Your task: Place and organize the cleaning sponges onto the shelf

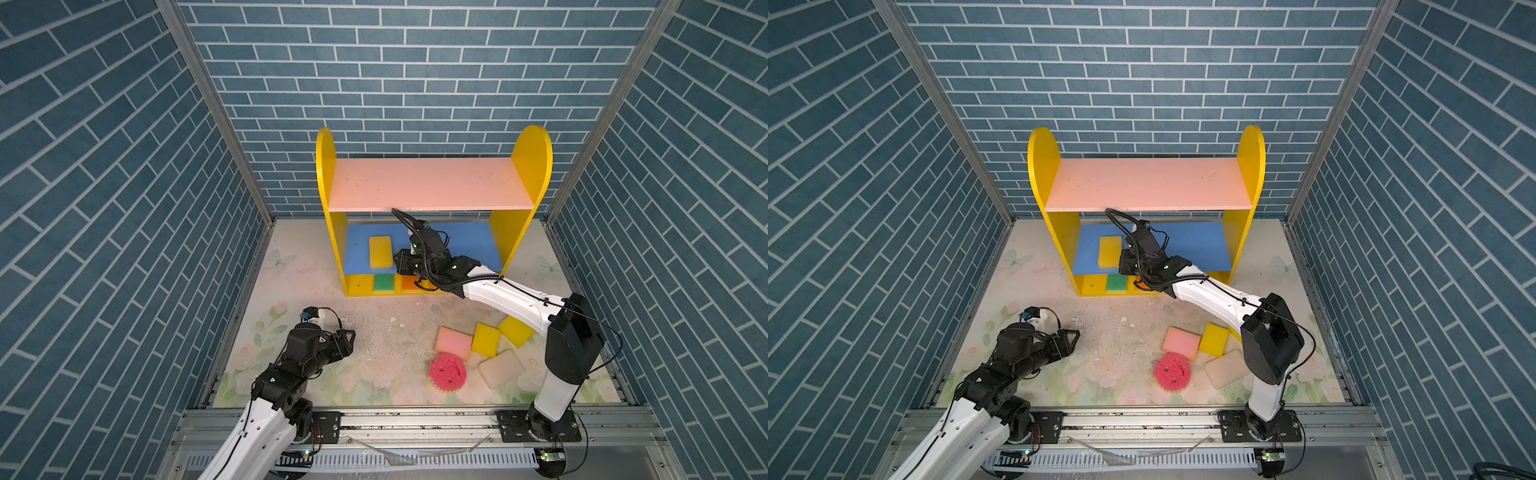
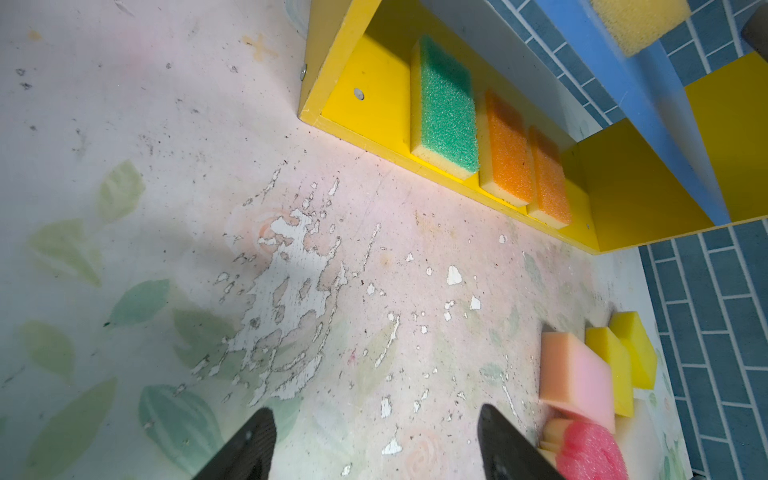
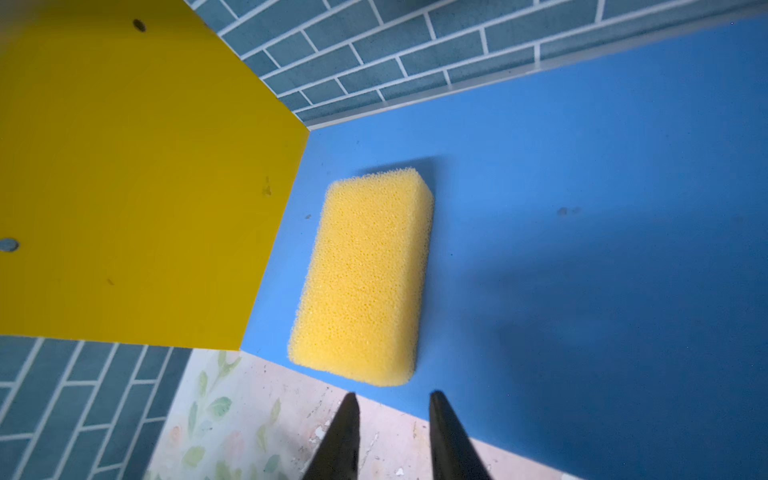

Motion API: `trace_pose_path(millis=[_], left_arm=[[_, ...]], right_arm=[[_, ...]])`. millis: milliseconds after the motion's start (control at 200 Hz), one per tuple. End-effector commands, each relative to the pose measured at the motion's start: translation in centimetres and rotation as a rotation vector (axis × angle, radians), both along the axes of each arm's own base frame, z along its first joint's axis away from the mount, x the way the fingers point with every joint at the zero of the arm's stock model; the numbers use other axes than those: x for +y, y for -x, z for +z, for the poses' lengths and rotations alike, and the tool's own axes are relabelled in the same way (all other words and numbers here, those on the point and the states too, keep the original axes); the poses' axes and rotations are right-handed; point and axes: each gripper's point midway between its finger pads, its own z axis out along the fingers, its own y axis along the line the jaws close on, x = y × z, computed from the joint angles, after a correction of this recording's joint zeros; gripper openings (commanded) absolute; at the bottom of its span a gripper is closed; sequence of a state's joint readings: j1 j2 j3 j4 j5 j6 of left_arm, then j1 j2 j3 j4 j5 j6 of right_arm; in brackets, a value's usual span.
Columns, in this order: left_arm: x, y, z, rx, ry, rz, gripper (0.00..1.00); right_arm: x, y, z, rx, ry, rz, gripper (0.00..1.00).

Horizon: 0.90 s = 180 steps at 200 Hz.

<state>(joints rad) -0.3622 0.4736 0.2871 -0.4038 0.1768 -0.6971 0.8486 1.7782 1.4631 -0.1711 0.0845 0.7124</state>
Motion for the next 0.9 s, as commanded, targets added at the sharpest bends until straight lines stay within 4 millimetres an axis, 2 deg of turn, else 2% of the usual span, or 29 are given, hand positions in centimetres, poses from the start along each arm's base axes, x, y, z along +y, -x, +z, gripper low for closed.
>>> trace_pose_path(millis=[0, 65, 235, 335, 520, 895], left_arm=[[-0.1, -0.3, 1.5, -0.030, -0.007, -0.016, 0.78], [-0.1, -0.2, 1.4, -0.029, -0.006, -0.013, 0.78], [0.2, 0.2, 1.0, -0.028, -0.011, -0.003, 0.78], [0.4, 0.2, 1.0, -0.030, -0.017, -0.001, 0.78], [0.3, 0.0, 0.8, -0.028, -0.020, 0.001, 0.78], [0.3, -0.2, 0.7, -0.024, -0.028, 0.000, 0.78]], right_arm=[[0.6, 0.1, 0.2, 0.012, -0.025, -0.003, 0.10], [1.2, 0.2, -0.4, 0.028, -0.012, 0.009, 0.00], [1.6, 0.0, -1.1, 0.034, 0.003, 0.007, 0.00], [1.0, -0.3, -1.1, 0.018, 0.021, -0.018, 0.00], [0.3, -0.9, -2.4, 0.033, 0.089, -0.059, 0.00], [1.6, -2.1, -3.4, 0.037, 0.095, -0.046, 0.00]])
